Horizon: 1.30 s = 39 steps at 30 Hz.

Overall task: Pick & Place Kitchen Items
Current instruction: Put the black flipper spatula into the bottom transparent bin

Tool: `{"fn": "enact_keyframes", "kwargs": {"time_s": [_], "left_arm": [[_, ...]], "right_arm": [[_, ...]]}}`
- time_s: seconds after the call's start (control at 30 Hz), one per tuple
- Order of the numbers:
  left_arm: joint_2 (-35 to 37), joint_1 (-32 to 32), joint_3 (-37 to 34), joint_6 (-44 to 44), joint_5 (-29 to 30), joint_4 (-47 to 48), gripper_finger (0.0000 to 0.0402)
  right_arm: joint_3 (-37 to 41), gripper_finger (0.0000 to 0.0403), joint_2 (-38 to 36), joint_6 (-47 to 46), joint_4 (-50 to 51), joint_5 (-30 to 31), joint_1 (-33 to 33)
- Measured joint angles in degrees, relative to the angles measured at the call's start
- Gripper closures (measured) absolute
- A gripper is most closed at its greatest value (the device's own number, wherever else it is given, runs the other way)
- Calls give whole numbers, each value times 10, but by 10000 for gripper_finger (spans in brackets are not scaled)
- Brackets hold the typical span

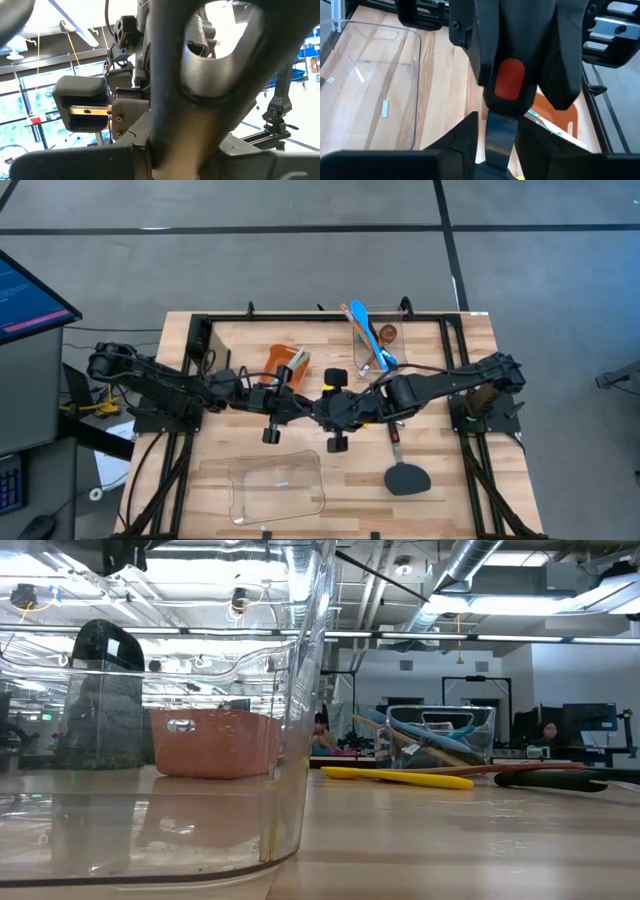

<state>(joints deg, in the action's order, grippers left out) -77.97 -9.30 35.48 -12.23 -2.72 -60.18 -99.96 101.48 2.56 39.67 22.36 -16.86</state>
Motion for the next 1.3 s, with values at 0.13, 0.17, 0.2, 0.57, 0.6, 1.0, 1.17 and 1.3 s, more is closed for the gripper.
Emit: {"fn": "enact_keyframes", "kwargs": {"time_s": [0.13,0.17,0.2,0.57,0.6,1.0,1.17,1.3], "left_arm": [[0,0,0,-2,17,0,325],[0,0,0,-3,28,1,325],[0,0,0,-4,37,3,325],[0,15,0,-4,47,17,325],[0,15,0,-4,47,17,325],[0,6,0,-4,45,20,325],[1,3,0,18,43,22,325],[19,-6,0,38,36,38,325]], "right_arm": [[0,262,-21,-7,29,1,-1],[0,254,-30,-9,45,0,-2],[0,246,-39,-9,62,0,-3],[0,264,-124,-144,264,33,-35],[0,283,-127,-150,283,54,-40],[165,379,-252,-115,166,105,-96],[314,399,-365,-77,20,104,-99],[440,396,-460,-46,-106,104,-98]]}}
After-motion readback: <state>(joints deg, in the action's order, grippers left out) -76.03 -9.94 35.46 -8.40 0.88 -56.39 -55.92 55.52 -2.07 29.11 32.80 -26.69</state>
